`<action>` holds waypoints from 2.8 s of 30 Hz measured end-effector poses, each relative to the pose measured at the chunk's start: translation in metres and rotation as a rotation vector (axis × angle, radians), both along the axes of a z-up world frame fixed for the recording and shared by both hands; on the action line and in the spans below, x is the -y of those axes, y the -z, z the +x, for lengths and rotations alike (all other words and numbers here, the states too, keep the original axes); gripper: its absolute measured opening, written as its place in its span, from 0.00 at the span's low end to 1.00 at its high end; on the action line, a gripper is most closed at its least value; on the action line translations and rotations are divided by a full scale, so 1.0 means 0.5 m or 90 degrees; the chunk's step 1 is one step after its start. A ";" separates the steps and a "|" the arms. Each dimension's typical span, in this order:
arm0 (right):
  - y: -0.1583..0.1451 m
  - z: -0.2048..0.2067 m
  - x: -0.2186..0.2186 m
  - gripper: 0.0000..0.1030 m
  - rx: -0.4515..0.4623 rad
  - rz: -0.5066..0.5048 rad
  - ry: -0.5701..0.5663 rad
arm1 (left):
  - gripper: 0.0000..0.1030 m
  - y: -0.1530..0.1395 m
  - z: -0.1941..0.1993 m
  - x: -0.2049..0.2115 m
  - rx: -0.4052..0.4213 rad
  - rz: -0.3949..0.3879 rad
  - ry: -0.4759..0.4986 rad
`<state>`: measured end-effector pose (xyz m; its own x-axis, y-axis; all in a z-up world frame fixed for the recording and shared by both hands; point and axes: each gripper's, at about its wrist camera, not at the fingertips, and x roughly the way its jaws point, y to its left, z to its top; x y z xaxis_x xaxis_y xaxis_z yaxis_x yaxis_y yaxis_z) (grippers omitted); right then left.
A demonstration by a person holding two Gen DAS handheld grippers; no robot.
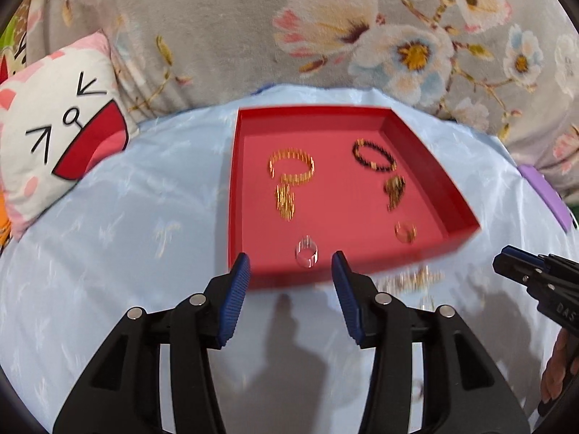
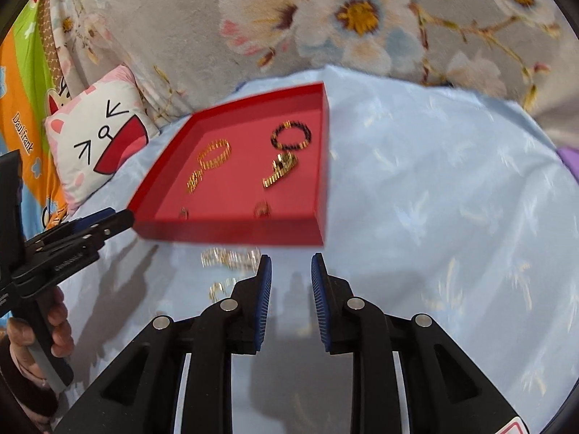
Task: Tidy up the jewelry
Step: 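Move the right tool to the black-clover gold chain and close on it, then grasp the pearl bracelet with the left tool while the right tool lifts the clover chain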
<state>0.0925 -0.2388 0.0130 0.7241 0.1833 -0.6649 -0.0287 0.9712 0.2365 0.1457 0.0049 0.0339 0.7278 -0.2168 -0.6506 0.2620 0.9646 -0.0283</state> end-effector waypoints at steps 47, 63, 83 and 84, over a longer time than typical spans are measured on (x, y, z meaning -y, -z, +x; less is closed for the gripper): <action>0.071 -0.027 -0.101 0.12 -0.062 -0.051 -0.053 | 0.56 0.095 -0.111 0.030 -0.093 -0.016 0.109; 0.046 -0.054 -0.046 0.11 -0.028 -0.019 -0.002 | 0.56 0.076 -0.081 0.050 -0.093 -0.022 0.114; 0.023 -0.046 0.005 0.11 -0.028 -0.014 0.018 | 0.37 0.089 0.023 0.183 -0.087 0.041 0.165; 0.025 -0.046 0.004 0.11 -0.029 -0.013 0.017 | 0.35 0.089 0.020 0.185 -0.085 0.045 0.168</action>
<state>0.0694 -0.2410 0.0004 0.6972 0.1504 -0.7009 0.0081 0.9760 0.2175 0.1557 -0.0875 -0.0107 0.5593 -0.3379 -0.7570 0.5030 0.8642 -0.0141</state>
